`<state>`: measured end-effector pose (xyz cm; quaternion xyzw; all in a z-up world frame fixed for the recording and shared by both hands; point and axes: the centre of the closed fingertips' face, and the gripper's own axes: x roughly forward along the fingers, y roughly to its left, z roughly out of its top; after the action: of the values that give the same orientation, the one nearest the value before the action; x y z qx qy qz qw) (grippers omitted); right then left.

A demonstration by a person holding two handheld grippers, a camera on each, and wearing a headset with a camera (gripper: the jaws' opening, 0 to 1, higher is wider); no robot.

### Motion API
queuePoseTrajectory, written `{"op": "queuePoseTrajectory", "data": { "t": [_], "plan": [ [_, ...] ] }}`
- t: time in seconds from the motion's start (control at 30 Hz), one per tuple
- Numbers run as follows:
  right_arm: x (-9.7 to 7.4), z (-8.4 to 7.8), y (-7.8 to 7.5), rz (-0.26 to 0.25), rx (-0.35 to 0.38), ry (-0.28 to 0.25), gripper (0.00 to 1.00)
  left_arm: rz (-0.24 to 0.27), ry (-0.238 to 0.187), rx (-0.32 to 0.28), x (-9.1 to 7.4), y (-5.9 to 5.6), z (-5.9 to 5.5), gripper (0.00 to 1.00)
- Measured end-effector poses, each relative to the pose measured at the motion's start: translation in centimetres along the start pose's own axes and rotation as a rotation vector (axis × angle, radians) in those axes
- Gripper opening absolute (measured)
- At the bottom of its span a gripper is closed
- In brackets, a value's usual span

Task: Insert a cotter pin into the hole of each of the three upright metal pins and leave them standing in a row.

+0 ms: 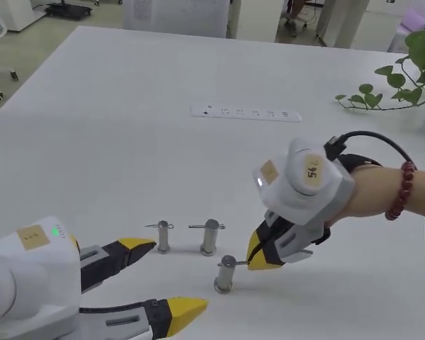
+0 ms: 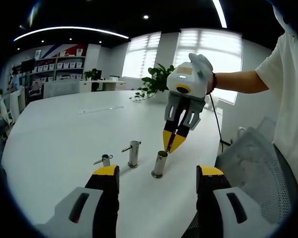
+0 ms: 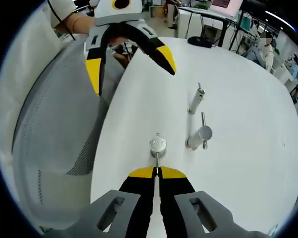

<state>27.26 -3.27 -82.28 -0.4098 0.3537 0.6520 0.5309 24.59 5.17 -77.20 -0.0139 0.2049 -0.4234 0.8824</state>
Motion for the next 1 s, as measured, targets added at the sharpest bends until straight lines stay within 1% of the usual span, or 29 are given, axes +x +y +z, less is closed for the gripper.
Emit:
{"op": "queuePoseTrajectory", "data": {
  "t": [0.7,0.9,1.0],
  "plan": [
    [0.3,1.0,0.1,-0.001,0.010,0.002,0.03,-0.003,0.001,-0.002,-0.1,0.0,0.0,0.60],
    [0.4,1.2,0.1,-0.003,0.023,-0.006,0.04,-0.004,0.002,-0.002,-0.1,0.0,-0.1,0.59],
    [0.4,1.2,0.1,-0.002,0.046,-0.011,0.04,-0.004,0.003,-0.001,-0.1,-0.1,-0.1,0.59]
  ]
}}
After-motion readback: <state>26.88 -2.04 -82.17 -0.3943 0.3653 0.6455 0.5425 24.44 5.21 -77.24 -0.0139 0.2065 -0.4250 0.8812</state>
